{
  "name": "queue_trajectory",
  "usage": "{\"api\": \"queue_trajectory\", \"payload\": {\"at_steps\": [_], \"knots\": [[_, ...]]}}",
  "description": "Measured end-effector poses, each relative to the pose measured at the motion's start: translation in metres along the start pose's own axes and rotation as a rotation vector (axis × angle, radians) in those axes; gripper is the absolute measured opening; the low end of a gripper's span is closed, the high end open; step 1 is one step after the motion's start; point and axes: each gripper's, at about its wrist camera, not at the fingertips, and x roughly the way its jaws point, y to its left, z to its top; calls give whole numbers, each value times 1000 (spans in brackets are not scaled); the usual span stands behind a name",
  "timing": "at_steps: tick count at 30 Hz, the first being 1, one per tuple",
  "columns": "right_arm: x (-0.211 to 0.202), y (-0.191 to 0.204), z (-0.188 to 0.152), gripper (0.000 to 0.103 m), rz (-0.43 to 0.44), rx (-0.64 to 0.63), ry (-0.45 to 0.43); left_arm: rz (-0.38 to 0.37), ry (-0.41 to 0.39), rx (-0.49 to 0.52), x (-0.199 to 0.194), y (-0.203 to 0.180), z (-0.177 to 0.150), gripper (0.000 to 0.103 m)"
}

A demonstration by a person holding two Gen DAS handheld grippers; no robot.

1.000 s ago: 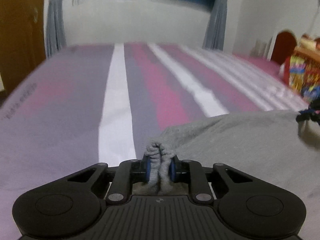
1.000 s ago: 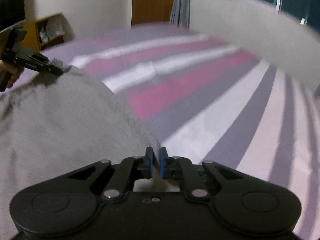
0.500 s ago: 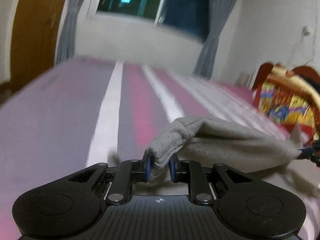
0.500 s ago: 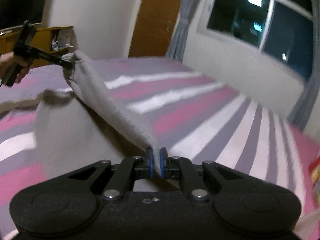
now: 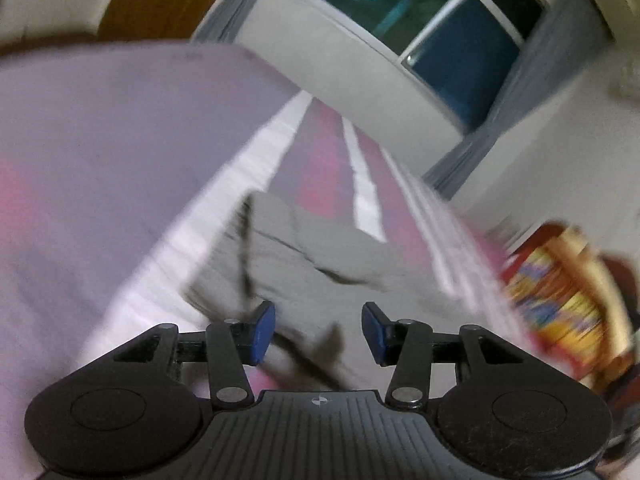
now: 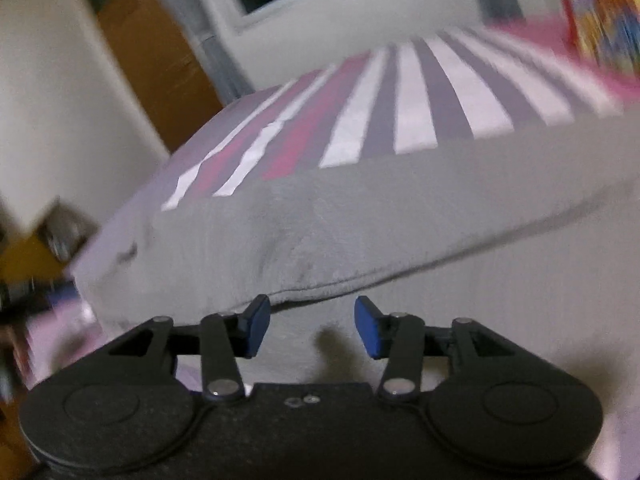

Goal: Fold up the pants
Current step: 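Lift the cuffs with both grippers and fold them over toward the waistband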

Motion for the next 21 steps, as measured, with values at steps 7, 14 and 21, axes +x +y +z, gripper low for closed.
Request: {"api": "queue_trajectory", "payload": {"at_steps": [7, 14, 21], "knots": [[44, -43, -6, 48, 141, 377, 21, -36, 21, -235, 23, 16, -15, 47], [51, -48, -19, 45, 194, 405, 25, -49, -3, -282, 6, 15, -32, 47], [42, -45, -17, 45, 201, 404, 21, -10, 23, -282, 25, 7, -39, 47]]}}
